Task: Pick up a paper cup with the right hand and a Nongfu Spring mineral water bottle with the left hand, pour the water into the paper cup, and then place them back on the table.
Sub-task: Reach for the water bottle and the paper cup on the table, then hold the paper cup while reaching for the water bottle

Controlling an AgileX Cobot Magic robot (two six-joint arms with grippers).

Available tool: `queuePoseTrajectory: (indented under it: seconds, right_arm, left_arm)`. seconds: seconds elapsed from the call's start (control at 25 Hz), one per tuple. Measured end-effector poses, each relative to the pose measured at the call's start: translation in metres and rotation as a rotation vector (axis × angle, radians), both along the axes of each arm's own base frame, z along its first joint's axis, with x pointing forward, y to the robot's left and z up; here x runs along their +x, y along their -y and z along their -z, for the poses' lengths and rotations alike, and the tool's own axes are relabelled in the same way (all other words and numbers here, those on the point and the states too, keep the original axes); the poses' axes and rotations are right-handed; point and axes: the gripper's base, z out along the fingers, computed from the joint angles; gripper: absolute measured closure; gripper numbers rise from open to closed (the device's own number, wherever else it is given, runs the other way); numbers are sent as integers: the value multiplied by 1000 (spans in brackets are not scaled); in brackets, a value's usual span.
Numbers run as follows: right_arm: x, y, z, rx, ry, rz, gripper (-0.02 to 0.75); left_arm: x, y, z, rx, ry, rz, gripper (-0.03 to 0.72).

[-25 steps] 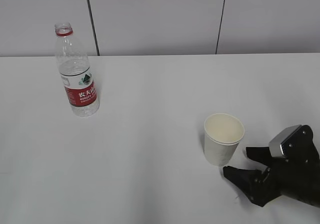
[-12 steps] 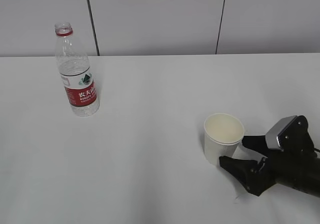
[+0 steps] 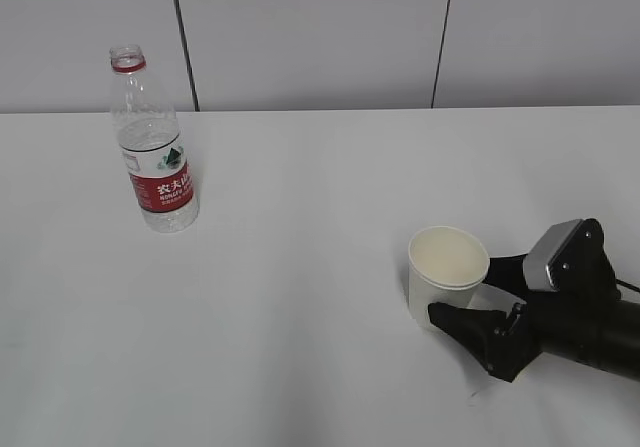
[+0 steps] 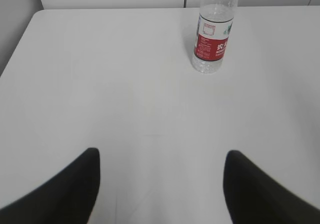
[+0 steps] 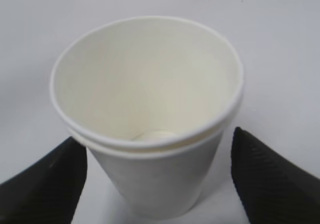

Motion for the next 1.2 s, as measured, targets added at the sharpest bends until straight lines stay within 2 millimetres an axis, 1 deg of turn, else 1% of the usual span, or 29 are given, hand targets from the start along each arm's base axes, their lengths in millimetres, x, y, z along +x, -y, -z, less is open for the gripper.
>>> queuePoseTrajectory:
  seconds: [0.12, 0.28, 0.4, 0.8, 0.92, 1.08, 1.2]
  right_arm:
    - [4, -5, 0, 0, 12, -25, 66]
    - [7, -12, 6, 2, 0, -44, 66]
    - [11, -12, 9, 4, 0, -34, 68]
    - [25, -12, 5, 38, 12, -13, 83]
    - [26, -12, 5, 39, 15, -17, 113]
    - [25, -13, 8, 41, 4, -24, 184]
    - [25, -13, 9, 42, 5, -34, 206]
  left_arm:
    - [0, 0, 0, 0, 0, 0, 223]
    - [0, 0, 0, 0, 0, 0, 223]
    - [0, 0, 0, 0, 0, 0, 223]
    - [0, 0, 0, 0, 0, 0, 223]
    - [0, 0, 0, 0, 0, 0, 223]
    - [0, 0, 0, 0, 0, 0, 223]
    - [0, 0, 0, 0, 0, 0, 223]
